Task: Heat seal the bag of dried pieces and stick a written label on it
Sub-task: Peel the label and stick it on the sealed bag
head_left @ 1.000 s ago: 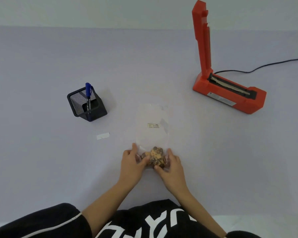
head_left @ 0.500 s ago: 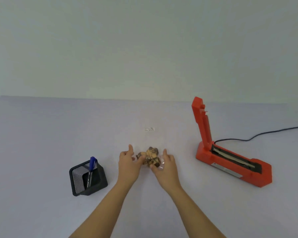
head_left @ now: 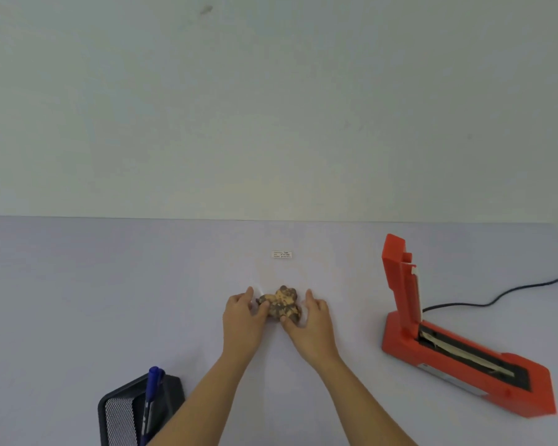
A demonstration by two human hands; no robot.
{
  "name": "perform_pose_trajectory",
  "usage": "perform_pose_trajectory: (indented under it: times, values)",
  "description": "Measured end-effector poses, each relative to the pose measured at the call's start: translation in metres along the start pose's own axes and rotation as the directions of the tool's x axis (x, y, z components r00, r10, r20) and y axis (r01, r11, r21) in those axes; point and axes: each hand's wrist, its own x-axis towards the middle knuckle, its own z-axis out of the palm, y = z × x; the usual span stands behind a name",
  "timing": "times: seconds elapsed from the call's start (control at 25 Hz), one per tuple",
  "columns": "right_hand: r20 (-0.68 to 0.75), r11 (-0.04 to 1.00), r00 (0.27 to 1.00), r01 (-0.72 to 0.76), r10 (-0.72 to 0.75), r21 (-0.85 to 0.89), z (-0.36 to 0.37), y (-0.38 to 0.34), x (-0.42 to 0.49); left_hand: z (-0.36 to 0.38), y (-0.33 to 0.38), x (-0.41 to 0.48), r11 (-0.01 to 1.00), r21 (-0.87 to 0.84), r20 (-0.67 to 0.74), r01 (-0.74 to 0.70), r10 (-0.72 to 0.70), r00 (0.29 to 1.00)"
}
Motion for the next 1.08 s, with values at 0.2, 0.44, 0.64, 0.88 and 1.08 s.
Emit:
perform_pose_trajectory:
  times: [0.2, 0.44, 0.64, 0.88, 1.08]
  values:
    - [-0.028, 0.995, 0.999, 0.036, -0.039, -0.095, -0.006, 0.001, 0.004, -0.011, 0.011, -0.009, 0.993, 0.079, 0.055, -0.087, 0.083, 0.995]
    - [-0.08, 0.838, 0.915, 0.323, -0.395, -0.44, 0.031, 0.007, -0.049, -0.08, 0.013, -0.089, 0.925, 0.354, -0.147, -0.14, 0.203, 0.968]
    - [0.056, 0.743, 0.901, 0.389, -0.43, -0.545, 0.07, 0.035, -0.081, -0.109, -0.035, -0.133, 0.827, 0.456, -0.222, 0.329, -0.252, 0.942]
    - [0.083, 0.695, 0.908, 0.371, -0.411, -0.616, 0.076, 0.037, -0.08, -0.104, -0.027, -0.103, 0.946, 0.277, -0.263, 0.166, -0.092, 0.96]
    - [0.077, 0.697, 0.914, 0.356, -0.398, -0.622, 0.076, 0.041, -0.082, -0.092, 0.028, 0.008, 0.955, 0.274, -0.202, -0.11, 0.169, 0.965]
